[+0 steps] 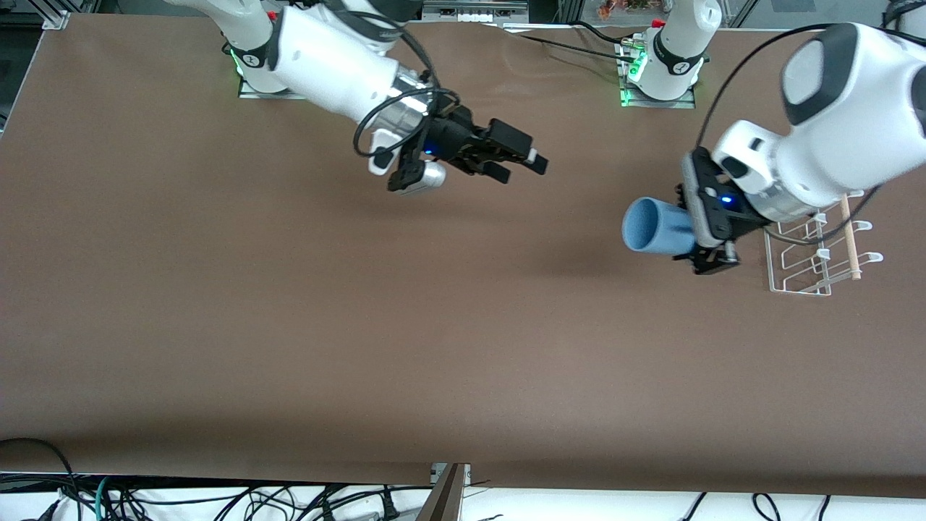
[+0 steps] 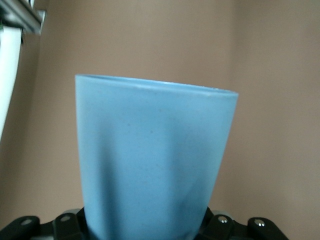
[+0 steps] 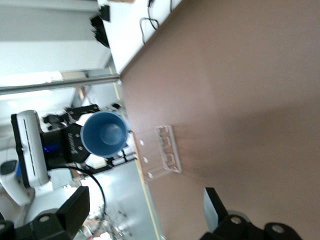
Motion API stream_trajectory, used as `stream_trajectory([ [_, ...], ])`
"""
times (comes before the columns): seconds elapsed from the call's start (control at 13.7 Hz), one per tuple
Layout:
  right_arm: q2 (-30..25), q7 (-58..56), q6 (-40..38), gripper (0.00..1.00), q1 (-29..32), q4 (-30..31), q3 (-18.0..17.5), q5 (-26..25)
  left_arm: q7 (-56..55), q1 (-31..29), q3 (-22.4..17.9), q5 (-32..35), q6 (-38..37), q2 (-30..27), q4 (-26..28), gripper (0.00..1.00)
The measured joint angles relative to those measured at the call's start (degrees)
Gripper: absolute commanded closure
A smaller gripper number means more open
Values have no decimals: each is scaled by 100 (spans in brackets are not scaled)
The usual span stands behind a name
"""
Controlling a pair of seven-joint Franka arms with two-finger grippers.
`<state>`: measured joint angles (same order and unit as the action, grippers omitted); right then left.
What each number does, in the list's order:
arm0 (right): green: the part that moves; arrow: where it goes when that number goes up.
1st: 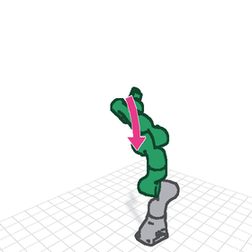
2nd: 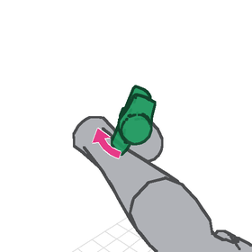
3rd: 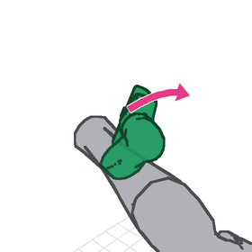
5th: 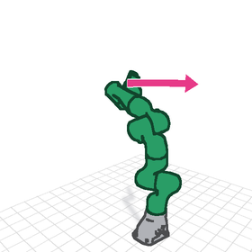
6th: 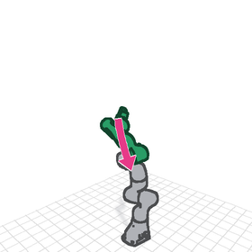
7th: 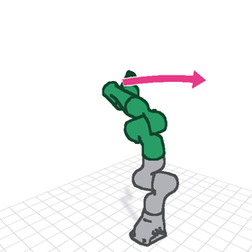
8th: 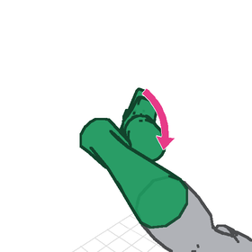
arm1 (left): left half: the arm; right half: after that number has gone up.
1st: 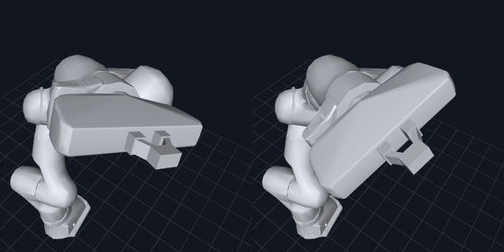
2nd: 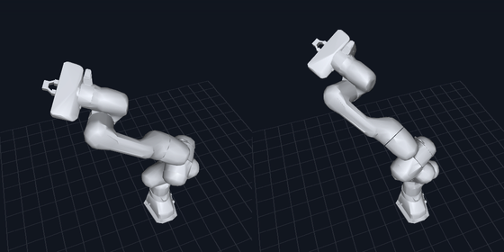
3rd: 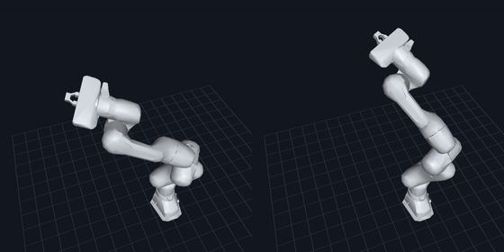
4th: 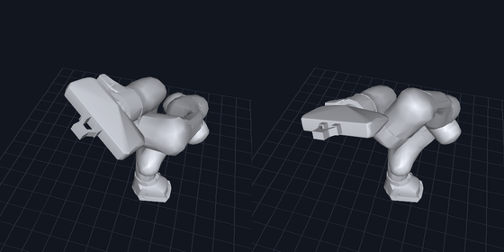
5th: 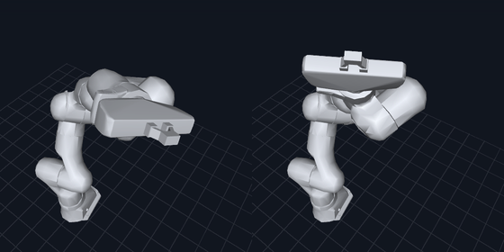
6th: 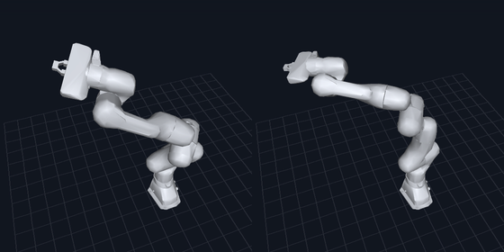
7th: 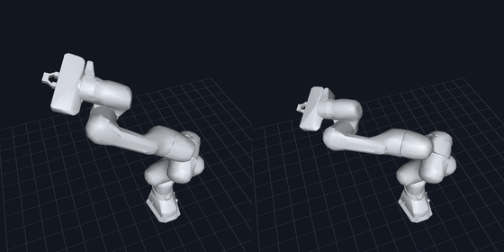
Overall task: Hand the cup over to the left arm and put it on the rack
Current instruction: 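Open the right gripper and withdraw while the left gripper carries the cup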
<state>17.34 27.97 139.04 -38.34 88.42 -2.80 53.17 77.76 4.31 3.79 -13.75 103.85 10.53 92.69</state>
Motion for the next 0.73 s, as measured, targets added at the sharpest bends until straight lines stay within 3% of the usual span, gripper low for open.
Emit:
stream_trajectory([
  [0.22,-232,-1,-1744,0,7,9,751,-665,284,-65,-385,678,-143,66,0,100],
  [0.44,-437,-48,-3183,0,15,11,1347,-1796,287,-155,-408,2129,-244,132,5,100],
  [0.73,-578,-588,-4344,0,16,24,1954,-3181,287,-208,-406,4001,-556,212,39,100],
])
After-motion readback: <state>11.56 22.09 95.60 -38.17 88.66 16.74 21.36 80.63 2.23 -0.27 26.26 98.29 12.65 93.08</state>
